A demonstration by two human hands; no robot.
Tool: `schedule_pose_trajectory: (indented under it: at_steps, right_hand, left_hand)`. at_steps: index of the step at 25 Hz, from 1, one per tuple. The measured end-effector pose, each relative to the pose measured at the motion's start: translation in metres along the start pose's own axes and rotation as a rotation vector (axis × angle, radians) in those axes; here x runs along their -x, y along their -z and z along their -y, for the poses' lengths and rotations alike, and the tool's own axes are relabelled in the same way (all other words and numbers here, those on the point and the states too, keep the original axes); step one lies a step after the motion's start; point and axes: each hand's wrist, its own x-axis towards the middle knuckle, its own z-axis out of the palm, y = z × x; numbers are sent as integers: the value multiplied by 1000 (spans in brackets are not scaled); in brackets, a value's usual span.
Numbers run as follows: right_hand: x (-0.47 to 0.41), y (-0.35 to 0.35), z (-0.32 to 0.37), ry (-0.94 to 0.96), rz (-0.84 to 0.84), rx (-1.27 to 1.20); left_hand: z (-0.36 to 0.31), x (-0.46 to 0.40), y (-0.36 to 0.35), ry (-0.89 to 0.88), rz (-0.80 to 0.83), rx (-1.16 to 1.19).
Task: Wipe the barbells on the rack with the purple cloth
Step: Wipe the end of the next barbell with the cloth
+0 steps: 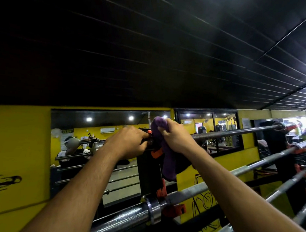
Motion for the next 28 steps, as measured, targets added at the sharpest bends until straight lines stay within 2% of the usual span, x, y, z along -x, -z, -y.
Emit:
schedule_pose_trajectory:
  at_steps: [5,9,10,14,16,18,22,28]
  right_hand:
    - [32,22,-13,-36,-47,-17]
    - [57,32,-41,-144,248,22]
    - [66,25,-52,-175,225,-18]
    - [90,-17,-59,-273,-309,-507]
    - [84,-35,-45,-198,-401,-512]
    - [78,-50,-36,-177,-442,-455]
    - [74,-63,-44,-346,-385,-469]
    - [70,-70,-30,-522,-333,-883]
  left_hand:
    - [-1,2,-1,-10,-23,7]
    - [0,1,-1,-21,-36,12]
    - [0,1,-2,-24,-46,11]
    - [2,-2,-4,-21,-57,6]
    - [2,-2,-4,-19,-55,3]
    - [1,-1,-3,-5,-54,1]
    - [-1,-1,-1,32,-56,-8]
    - [-1,0,0,33,-38,8]
